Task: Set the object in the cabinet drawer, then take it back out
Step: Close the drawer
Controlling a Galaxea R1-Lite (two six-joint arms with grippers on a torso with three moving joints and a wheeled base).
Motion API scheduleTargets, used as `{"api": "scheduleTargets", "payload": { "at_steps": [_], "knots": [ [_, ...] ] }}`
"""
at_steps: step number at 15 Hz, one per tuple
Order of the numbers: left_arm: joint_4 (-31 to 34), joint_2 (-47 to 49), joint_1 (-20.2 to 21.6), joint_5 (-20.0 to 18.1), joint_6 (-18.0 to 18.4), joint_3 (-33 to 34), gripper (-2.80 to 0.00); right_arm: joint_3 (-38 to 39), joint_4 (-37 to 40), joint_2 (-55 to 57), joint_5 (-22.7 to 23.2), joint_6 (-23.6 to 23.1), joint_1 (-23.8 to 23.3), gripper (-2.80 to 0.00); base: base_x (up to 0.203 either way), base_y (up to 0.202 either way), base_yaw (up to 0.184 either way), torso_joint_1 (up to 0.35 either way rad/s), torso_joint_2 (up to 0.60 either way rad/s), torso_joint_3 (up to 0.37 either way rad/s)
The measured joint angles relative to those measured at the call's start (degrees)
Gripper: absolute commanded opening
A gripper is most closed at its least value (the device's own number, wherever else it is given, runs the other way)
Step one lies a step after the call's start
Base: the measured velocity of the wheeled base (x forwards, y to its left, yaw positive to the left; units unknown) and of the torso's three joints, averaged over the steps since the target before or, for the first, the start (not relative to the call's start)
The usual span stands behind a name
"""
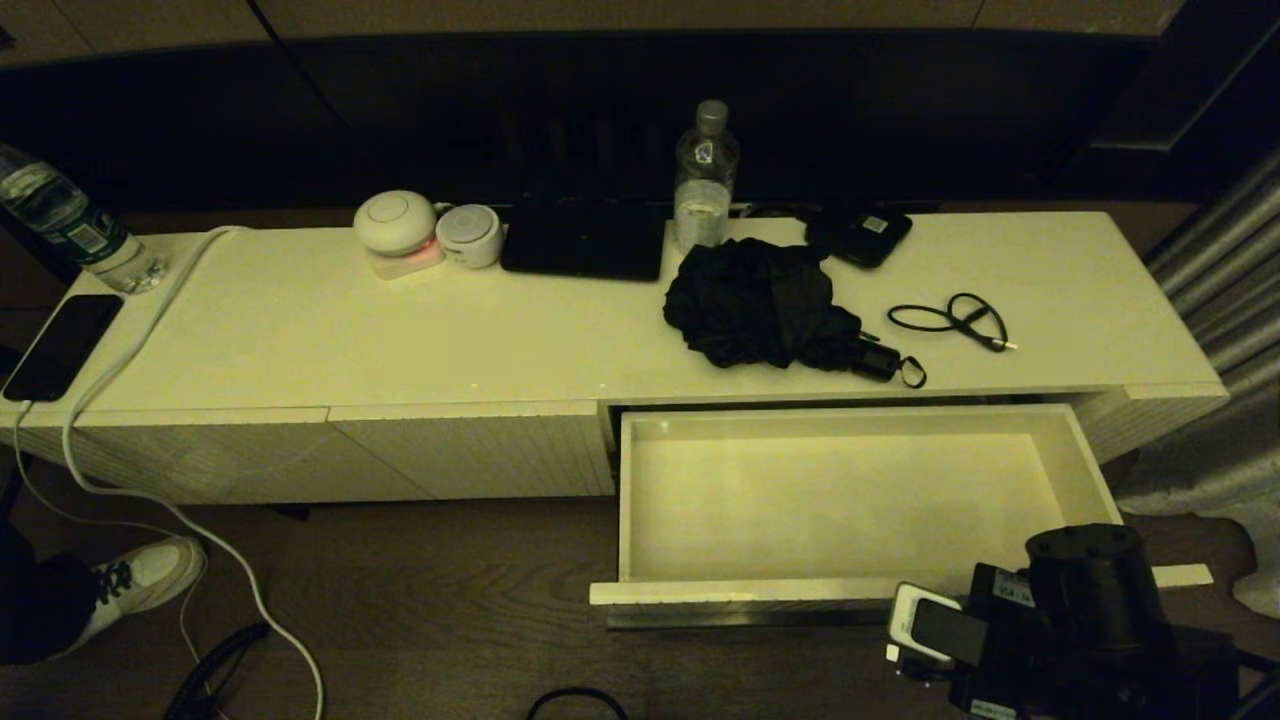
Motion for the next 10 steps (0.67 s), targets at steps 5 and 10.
{"api": "scheduleTargets", "payload": {
  "at_steps": [5,10],
  "knots": [
    [0.00,0.00,-0.05,0.00,0.02,0.00,-2.80,-0.42,-10.04,3.58,-0.11,-0.08,-0.11,-2.80,0.000,0.000,0.000,0.000,0.00,0.000],
    [0.00,0.00,-0.02,0.00,0.00,0.00,-2.80,-3.04,-19.68,8.54,-0.13,-0.16,-0.42,-2.80,0.000,0.000,0.000,0.000,0.00,0.000]
  ]
}}
